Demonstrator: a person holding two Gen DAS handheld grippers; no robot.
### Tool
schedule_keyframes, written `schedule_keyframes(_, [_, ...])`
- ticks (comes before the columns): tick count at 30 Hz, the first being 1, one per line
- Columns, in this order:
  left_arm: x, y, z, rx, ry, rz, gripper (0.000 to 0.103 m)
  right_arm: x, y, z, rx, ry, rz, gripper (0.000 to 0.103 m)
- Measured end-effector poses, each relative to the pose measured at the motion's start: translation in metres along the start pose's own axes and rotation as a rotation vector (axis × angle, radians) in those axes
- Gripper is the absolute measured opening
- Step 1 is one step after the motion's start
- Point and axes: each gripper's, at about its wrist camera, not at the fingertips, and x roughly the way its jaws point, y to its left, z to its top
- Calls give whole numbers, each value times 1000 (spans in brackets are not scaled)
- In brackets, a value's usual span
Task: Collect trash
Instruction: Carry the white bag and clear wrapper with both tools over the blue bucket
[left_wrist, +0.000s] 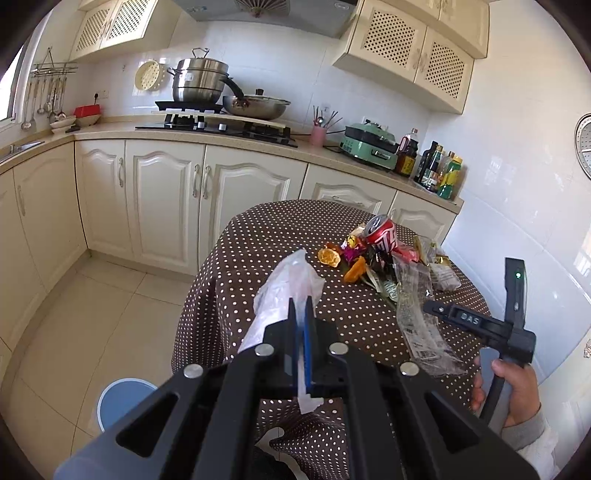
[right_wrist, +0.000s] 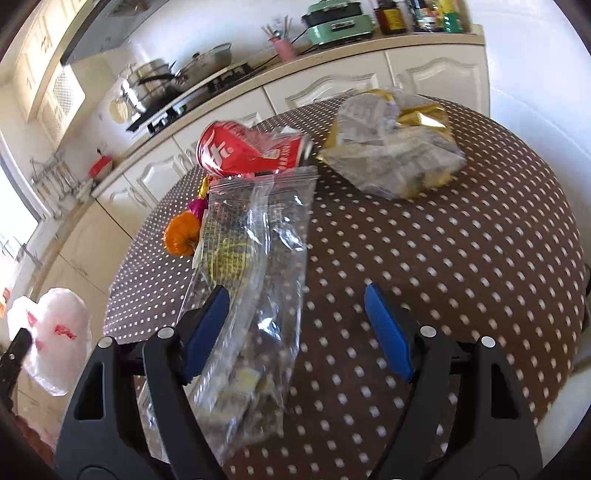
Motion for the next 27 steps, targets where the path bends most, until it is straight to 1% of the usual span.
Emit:
schedule_keyframes(1, [0,2,1,-1,2,0,2,5,4,3,-25,9,-11,75])
schedule_keyframes(2, [-1,3,-2,1,2,2,2,8,8,6,-39,11,-8,55])
schedule_keyframes(3, [-2,4,-3,1,2,5,2,11,10,7,-52,17,22,16])
schedule_keyframes(4, [-2,6,-4,0,3,7,2,15,10,7,-48,31,46,15])
schedule_keyframes(5, [-3,7,-5,-1,3,8,2,19,9,7,-30,43,94,12])
schedule_keyframes(6, [-4,9,-6,-1,3,11,2,17,10,6,-30,32,107,8])
schedule_keyframes(9, [-9,19,-9,-11,2,27,2,-8,21,3,-54,-68,127,4])
schedule_keyframes(12, [-13,38,-12,-42,4,43,2,-34,44,3,-111,-145,156,4])
schedule_keyframes(13, [-14,44,-12,-51,5,50,2,-42,53,3,-133,-168,162,4])
schedule_keyframes(14, [-16,53,-14,-64,4,58,2,-51,64,2,-154,-191,186,3])
schedule_keyframes(16, [-19,67,-17,-86,2,70,2,-61,83,2,-190,-212,216,4])
schedule_keyframes(17, [-20,76,-20,-97,3,80,2,-65,98,1,-212,-224,245,3])
schedule_keyframes(20, [-25,102,-28,-130,7,112,2,-66,140,-7,-275,-213,317,3])
schedule_keyframes(22, [-28,127,-35,-167,18,144,2,-59,174,-18,-328,-181,378,3])
schedule_keyframes(24, [-29,152,-43,-205,30,176,2,-44,204,-30,-371,-148,422,4])
schedule_keyframes(25, [-29,164,-47,-220,38,192,2,-32,225,-38,-403,-119,444,4])
schedule_keyframes(27, [-26,191,-57,-258,63,231,2,-7,254,-54,-439,-57,477,3])
